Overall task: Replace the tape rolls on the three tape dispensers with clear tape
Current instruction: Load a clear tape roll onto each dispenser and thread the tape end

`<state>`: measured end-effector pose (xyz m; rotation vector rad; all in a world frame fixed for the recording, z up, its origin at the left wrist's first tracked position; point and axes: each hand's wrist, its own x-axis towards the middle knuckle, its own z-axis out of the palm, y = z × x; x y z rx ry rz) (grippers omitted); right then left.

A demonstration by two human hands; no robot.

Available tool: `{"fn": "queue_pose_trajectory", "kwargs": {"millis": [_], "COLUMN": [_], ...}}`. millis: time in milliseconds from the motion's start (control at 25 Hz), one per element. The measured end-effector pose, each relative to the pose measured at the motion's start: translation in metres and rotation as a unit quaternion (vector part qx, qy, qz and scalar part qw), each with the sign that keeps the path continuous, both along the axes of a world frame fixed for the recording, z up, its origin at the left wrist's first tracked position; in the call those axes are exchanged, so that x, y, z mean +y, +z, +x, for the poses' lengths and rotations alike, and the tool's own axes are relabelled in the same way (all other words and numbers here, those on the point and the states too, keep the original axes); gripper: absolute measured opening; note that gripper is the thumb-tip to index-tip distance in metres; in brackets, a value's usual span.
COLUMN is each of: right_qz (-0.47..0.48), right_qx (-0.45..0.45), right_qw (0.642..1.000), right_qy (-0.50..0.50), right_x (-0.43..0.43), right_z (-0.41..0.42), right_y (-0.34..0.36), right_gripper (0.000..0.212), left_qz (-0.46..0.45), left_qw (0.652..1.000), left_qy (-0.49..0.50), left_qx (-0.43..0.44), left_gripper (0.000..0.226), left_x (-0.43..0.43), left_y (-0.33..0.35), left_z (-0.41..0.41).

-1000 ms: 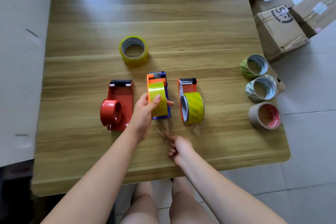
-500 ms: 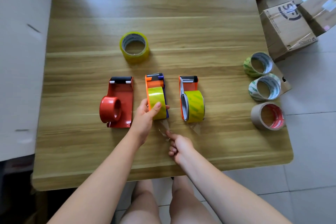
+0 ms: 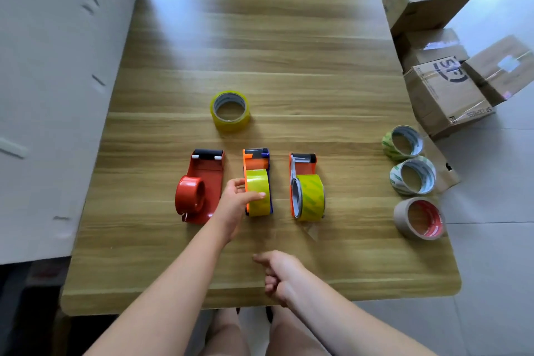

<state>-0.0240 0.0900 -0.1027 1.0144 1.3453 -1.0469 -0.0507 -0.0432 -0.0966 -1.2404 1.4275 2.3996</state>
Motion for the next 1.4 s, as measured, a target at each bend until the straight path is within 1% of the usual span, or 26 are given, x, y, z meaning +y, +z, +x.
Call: {"fn": "queue_pose_trajectory", "kwargs": {"millis": [80, 160, 200, 280, 400, 480, 560, 640, 720, 840, 880, 920, 960, 1000, 1040, 1080, 1120, 1160, 1280, 1320, 1400], "right_qz": [-0.044, -0.085, -0.103, -0.133, -0.154, -0.160, -0.163, -0.157, -0.140, -0.105, -0.091, -0.067, -0.035, 0.000, 0.023, 0.035, 0.041, 0.045, 0.055, 0.053, 0.050], "right_qx": [-0.035, -0.027, -0.009, 0.032, 0.100, 0.138, 0.177, 0.228, 0.306, 0.425, 0.445, 0.466, 0.491, 0.516, 0.528, 0.530, 0.526, 0.520, 0.508, 0.496, 0.469], "right_qw": [0.998, 0.996, 0.995, 0.990, 0.982, 0.977, 0.969, 0.959, 0.940, 0.891, 0.879, 0.865, 0.845, 0.821, 0.803, 0.793, 0.791, 0.793, 0.786, 0.786, 0.790], "right_qy": [0.011, 0.012, 0.015, 0.023, 0.038, 0.039, 0.047, 0.055, 0.065, 0.122, 0.146, 0.174, 0.207, 0.243, 0.275, 0.298, 0.309, 0.315, 0.348, 0.365, 0.392], "right_x": [-0.002, -0.003, -0.004, -0.002, -0.002, -0.006, -0.016, -0.027, -0.038, -0.063, -0.073, -0.084, -0.094, -0.103, -0.109, -0.112, -0.116, -0.119, -0.127, -0.131, -0.140], "right_z": [0.001, -0.015, -0.027, -0.055, -0.096, -0.120, -0.136, -0.146, -0.150, -0.150, -0.149, -0.149, -0.149, -0.148, -0.148, -0.146, -0.144, -0.142, -0.141, -0.145, -0.156], "right_y": [0.025, 0.046, 0.054, 0.075, 0.102, 0.115, 0.128, 0.136, 0.139, 0.135, 0.131, 0.128, 0.123, 0.118, 0.113, 0.108, 0.103, 0.100, 0.090, 0.087, 0.084], "right_gripper": [0.028, 0.029, 0.029, 0.029, 0.024, 0.021, 0.018, 0.018, 0.015, 0.009, 0.011, 0.013, 0.015, 0.017, 0.018, 0.019, 0.019, 0.019, 0.006, 0.007, 0.017], "left_qz": [-0.027, -0.066, -0.094, -0.129, -0.135, -0.148, -0.148, -0.161, -0.201, -0.279, -0.310, -0.338, -0.344, -0.336, -0.313, -0.286, -0.258, -0.243, -0.218, -0.210, -0.182], "left_qw": [0.999, 0.997, 0.994, 0.989, 0.989, 0.987, 0.984, 0.982, 0.976, 0.959, 0.947, 0.933, 0.924, 0.921, 0.926, 0.934, 0.943, 0.947, 0.956, 0.960, 0.973], "left_qy": [-0.015, -0.025, -0.025, -0.008, 0.007, 0.050, 0.091, 0.100, 0.082, 0.032, 0.001, -0.030, -0.057, -0.078, -0.094, -0.105, -0.115, -0.130, -0.155, -0.149, -0.125], "left_qx": [-0.011, -0.034, -0.054, -0.075, -0.058, -0.038, -0.026, -0.018, -0.016, -0.048, -0.080, -0.121, -0.160, -0.183, -0.189, -0.185, -0.175, -0.166, -0.124, -0.107, -0.061], "left_gripper": [0.071, 0.074, 0.070, 0.052, 0.027, 0.014, 0.018, 0.022, 0.020, 0.008, 0.005, 0.010, 0.017, 0.025, 0.034, 0.042, 0.049, 0.051, 0.024, 0.020, 0.013], "left_x": [0.002, 0.008, 0.009, 0.006, -0.004, -0.018, -0.038, -0.062, -0.083, -0.113, -0.122, -0.127, -0.126, -0.123, -0.119, -0.116, -0.117, -0.119, -0.121, -0.120, -0.118], "left_y": [0.005, 0.008, 0.006, 0.010, 0.026, 0.044, 0.062, 0.078, 0.091, 0.091, 0.085, 0.074, 0.063, 0.051, 0.043, 0.032, 0.021, 0.009, -0.005, -0.003, 0.001], "left_z": [0.001, 0.008, 0.013, 0.025, 0.038, 0.040, 0.038, 0.033, 0.028, 0.024, 0.025, 0.028, 0.034, 0.041, 0.048, 0.054, 0.059, 0.061, 0.064, 0.064, 0.064]}}
